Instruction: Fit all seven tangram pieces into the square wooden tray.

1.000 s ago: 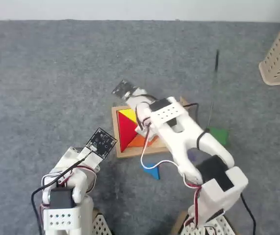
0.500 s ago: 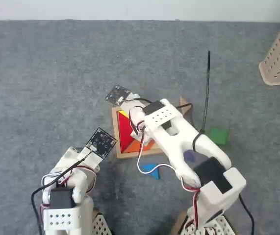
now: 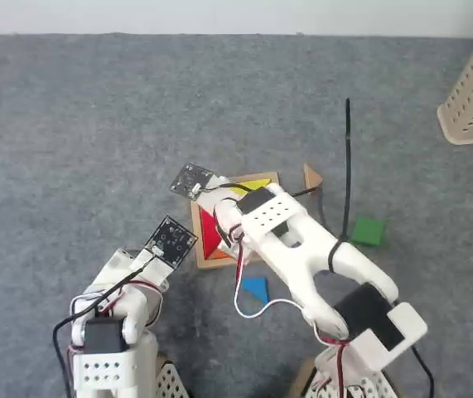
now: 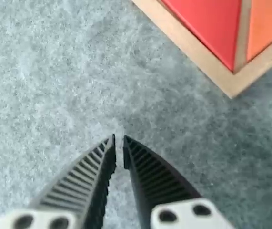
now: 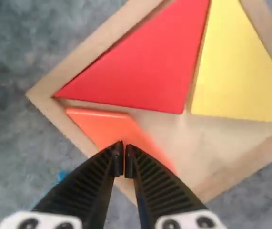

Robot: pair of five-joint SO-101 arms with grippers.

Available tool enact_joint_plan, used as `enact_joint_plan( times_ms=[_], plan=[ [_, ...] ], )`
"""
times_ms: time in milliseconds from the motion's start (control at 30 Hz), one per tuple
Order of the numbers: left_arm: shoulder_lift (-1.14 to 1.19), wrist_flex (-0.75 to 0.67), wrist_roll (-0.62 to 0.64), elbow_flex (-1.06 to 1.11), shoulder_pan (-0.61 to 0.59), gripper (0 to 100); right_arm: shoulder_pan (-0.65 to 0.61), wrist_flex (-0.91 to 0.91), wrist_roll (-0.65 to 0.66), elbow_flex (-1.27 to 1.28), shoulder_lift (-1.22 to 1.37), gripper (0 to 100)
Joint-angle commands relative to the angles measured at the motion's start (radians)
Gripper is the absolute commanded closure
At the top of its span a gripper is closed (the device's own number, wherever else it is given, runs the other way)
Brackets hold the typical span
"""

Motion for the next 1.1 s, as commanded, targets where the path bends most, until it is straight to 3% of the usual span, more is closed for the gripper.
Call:
enact_joint_plan(
  times_ms=[0,333,733,1067],
  plan=[
    [-0.017,0.006,-0.009,-0.010,0.002,98,-0.022,-0.010,0.017,-0.043,0.042,99.3],
    [-0.017,0.006,-0.009,-0.010,0.002,98,-0.159,-0.013,0.015,-0.063,0.067,99.3],
    [-0.017,0.006,-0.009,-0.010,0.002,98,-0.148,0.145,-0.046,-0.227,0.065,99.3],
    [-0.017,0.006,-0.009,-0.010,0.002,98,-0.013,0.145,-0.118,-0.310,0.067,99.3]
  ],
)
